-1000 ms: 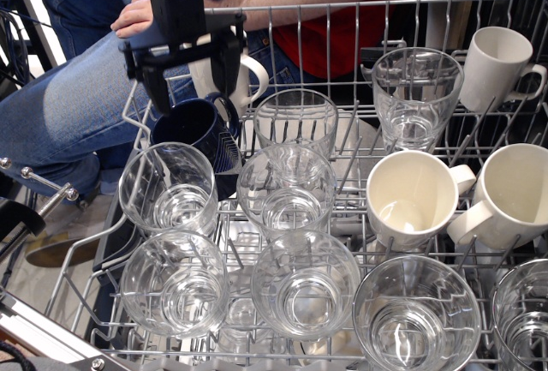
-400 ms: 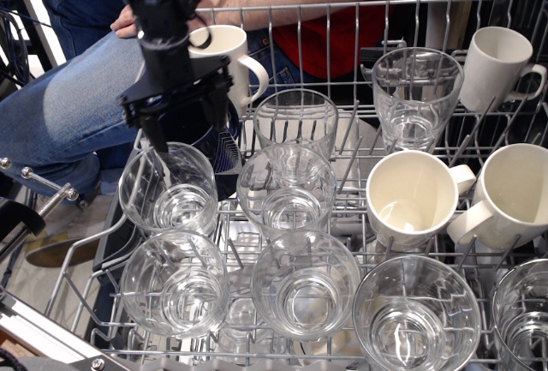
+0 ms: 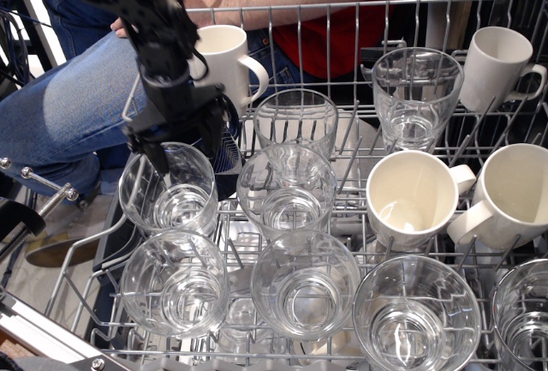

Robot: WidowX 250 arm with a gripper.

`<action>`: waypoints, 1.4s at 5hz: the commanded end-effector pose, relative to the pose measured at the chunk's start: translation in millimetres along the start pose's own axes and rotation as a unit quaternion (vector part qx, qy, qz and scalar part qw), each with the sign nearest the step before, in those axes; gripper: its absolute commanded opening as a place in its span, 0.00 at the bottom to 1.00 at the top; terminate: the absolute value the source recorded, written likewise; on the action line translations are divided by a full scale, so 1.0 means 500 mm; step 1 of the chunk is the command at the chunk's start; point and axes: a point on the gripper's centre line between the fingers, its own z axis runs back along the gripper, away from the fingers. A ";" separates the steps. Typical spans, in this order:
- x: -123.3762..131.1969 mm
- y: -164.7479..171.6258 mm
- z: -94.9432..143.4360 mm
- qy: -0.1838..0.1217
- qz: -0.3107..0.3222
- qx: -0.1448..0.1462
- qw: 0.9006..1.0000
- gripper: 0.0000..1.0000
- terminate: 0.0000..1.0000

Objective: Pick up glass cup

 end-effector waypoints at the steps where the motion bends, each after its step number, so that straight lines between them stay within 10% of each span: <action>1: 0.014 -0.023 -0.008 -0.022 0.026 -0.017 0.999 1.00 0.00; 2: 0.001 -0.011 -0.026 -0.031 0.032 -0.016 0.999 1.00 0.00; 3: 0.001 -0.005 -0.032 -0.027 0.033 -0.011 0.999 0.00 0.00; 7: 0.027 -0.014 0.049 0.007 0.034 0.017 0.999 0.00 0.00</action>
